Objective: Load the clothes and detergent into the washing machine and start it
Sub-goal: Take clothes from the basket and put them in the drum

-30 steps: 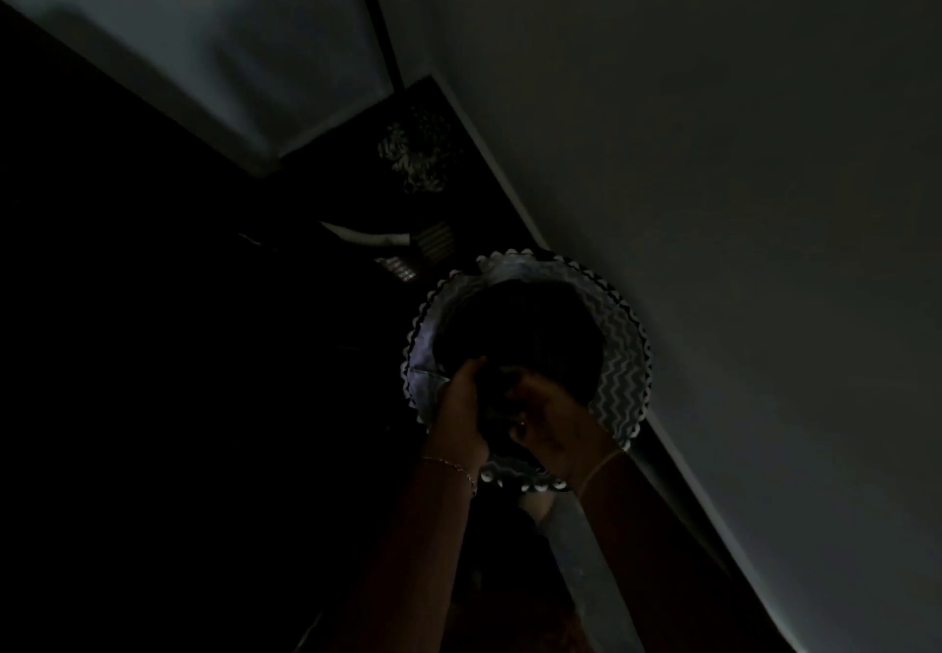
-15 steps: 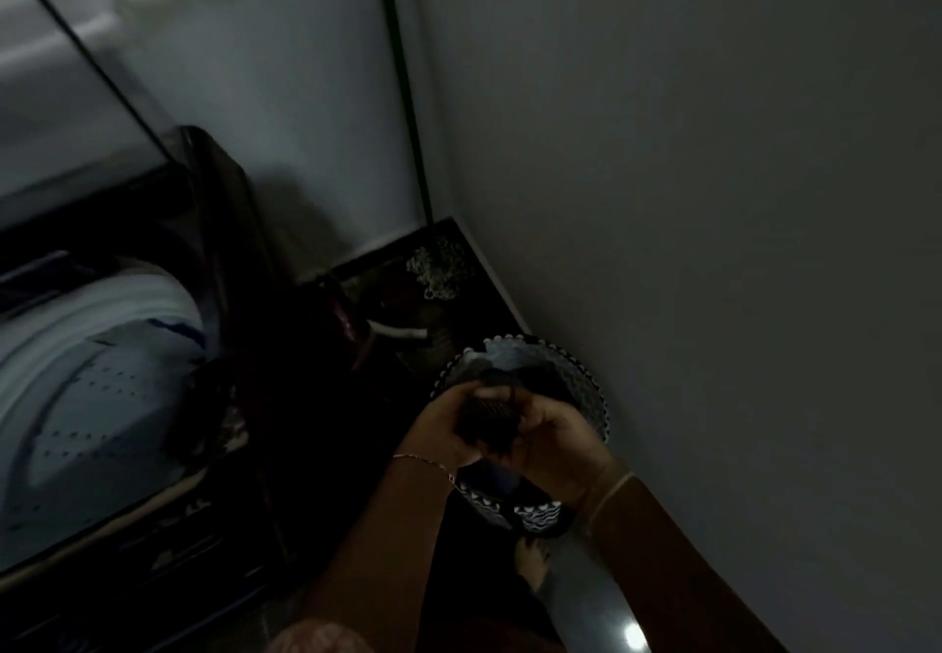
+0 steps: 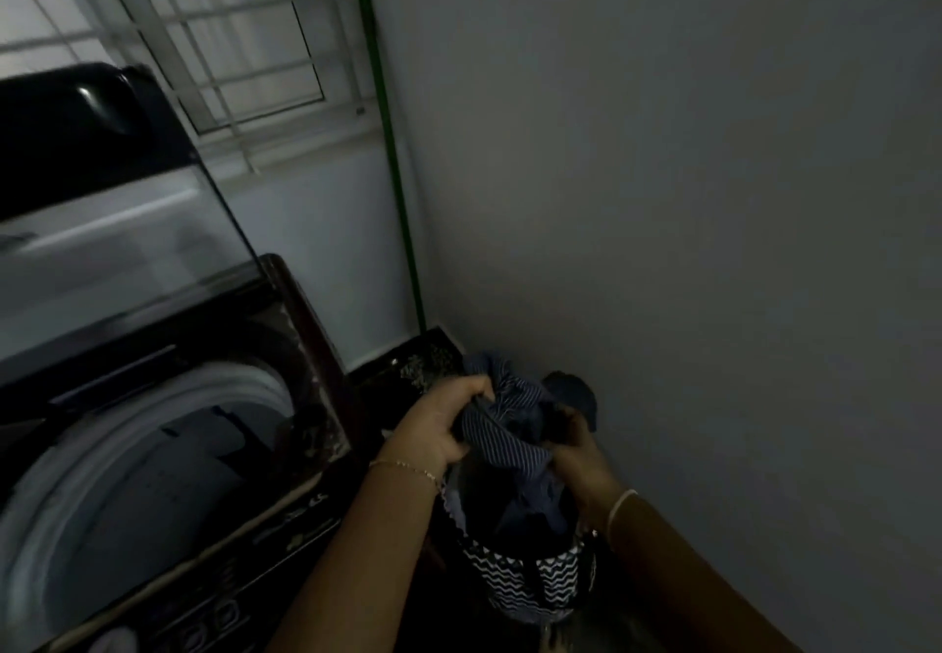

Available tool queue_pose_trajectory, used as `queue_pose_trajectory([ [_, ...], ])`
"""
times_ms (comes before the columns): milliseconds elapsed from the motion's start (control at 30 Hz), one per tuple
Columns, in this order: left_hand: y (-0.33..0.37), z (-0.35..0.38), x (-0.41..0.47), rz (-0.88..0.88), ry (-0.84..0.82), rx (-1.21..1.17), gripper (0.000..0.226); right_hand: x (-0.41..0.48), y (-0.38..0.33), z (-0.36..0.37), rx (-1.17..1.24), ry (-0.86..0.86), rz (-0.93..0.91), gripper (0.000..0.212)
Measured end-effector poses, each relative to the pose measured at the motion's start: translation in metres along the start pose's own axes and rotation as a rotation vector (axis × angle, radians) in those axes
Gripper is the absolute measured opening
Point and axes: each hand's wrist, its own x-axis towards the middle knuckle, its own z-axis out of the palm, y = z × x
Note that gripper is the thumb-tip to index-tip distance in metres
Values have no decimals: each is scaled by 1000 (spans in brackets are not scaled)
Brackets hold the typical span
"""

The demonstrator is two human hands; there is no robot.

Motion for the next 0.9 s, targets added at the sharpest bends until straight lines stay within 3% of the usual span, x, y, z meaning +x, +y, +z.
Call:
queue_pose_trajectory([
  [100,22,7,-34,133,-82,121,19,-12,-14,13,-390,110,-137,105],
  [167,35,10,-54,233,-116,169,25,-20,-32,21,-431,190,-188,107],
  [267,51,10,-79,379,-172,199,31,-32,-61,29,-365,373,-160,75],
  [300,57,10,-87,429,-195,207,32,-29,-64,28,-333,368,-174,87],
  [367,68,7,-104,521,-234,216,33,-8,-58,21,-267,300,-226,132],
  [433,78,4,-118,582,-258,214,30,6,-61,21,-222,217,-261,144],
  [500,86,0,-126,615,-282,209,32,-26,-90,35,-129,146,-311,119],
  [567,91,-4,-132,632,-319,211,39,-36,-109,42,-17,37,-341,69],
  [633,94,-12,-133,624,-359,224,40,-34,-124,45,-42,-25,-353,33],
  [767,97,-31,-133,511,-372,218,18,-26,-158,49,56,62,-346,23],
  [833,93,-41,-126,445,-353,234,22,-25,-176,51,165,71,-332,25],
  [900,90,-48,-113,444,-288,309,40,-27,-192,54,275,46,-321,27],
])
